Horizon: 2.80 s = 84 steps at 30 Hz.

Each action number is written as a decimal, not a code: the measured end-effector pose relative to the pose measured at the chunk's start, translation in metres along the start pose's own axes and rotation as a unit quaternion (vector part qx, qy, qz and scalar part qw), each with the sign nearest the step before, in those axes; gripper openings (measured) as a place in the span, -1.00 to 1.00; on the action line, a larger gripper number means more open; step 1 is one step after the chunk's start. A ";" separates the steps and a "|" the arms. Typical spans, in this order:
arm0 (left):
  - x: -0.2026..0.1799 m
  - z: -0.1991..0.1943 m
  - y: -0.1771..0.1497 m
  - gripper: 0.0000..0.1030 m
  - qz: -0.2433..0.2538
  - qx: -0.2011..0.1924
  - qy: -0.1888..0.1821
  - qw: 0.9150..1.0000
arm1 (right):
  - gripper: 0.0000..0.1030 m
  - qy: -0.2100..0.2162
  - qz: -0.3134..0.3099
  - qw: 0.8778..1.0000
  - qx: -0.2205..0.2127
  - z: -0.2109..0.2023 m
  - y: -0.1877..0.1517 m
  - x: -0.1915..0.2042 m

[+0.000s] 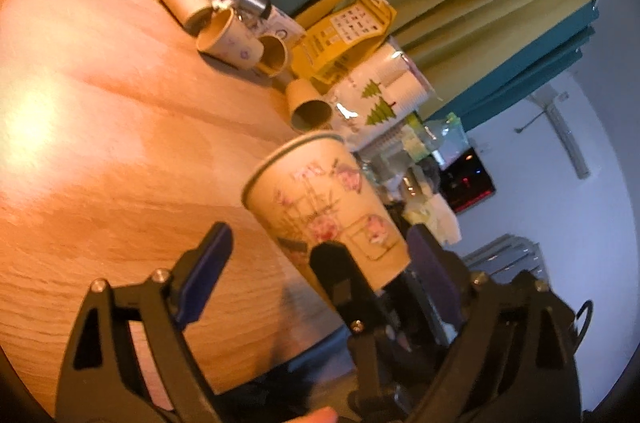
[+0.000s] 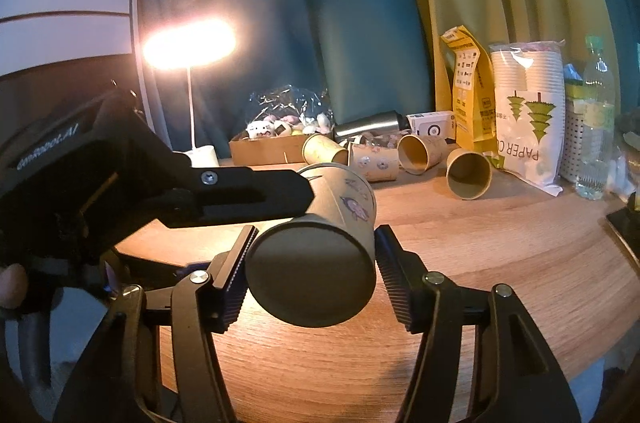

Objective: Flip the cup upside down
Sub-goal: 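Lift the cup with the right gripper and roll it rim-down, then lower the inverted cup onto the table with the right gripper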

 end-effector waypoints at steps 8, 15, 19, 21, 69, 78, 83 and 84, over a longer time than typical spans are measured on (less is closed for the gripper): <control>-0.005 -0.009 0.004 0.75 0.041 -0.016 0.034 0.998 | 0.18 0.002 -0.009 1.000 0.029 0.011 0.005 -0.001; -0.013 -0.021 0.009 0.75 0.076 -0.039 0.040 0.996 | 0.18 0.011 -0.047 0.997 0.063 0.019 0.010 0.000; -0.017 -0.031 0.013 0.75 0.105 -0.057 0.053 0.991 | 0.18 0.024 -0.058 0.994 0.093 0.024 0.012 -0.007; -0.018 -0.036 0.017 0.75 0.126 -0.065 0.069 0.987 | 0.18 0.038 -0.052 0.992 0.112 0.026 0.014 -0.014; 0.036 -0.021 -0.007 0.75 0.223 -0.047 0.154 0.962 | 0.19 0.117 -0.308 0.774 0.540 0.154 0.012 0.004; 0.035 -0.018 -0.012 0.75 0.225 -0.040 0.151 0.962 | 0.21 0.119 -0.273 0.788 0.539 0.162 0.007 -0.012; 0.032 -0.016 -0.013 0.75 0.229 -0.042 0.150 0.961 | 0.26 0.131 -0.235 0.803 0.531 0.162 0.009 -0.024; 0.031 -0.016 -0.013 0.75 0.230 -0.043 0.150 0.961 | 0.43 0.131 -0.230 0.807 0.528 0.162 0.010 -0.028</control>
Point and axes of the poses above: each gripper's, at about its wrist camera, not at the fingertips, and z roughly the way its jaws point, x to its left, y to its top, the point moved 4 cm from there along z, roughly the way its jaws point, and after that the axes turned 14 degrees about -z, right-handed, at the moved point
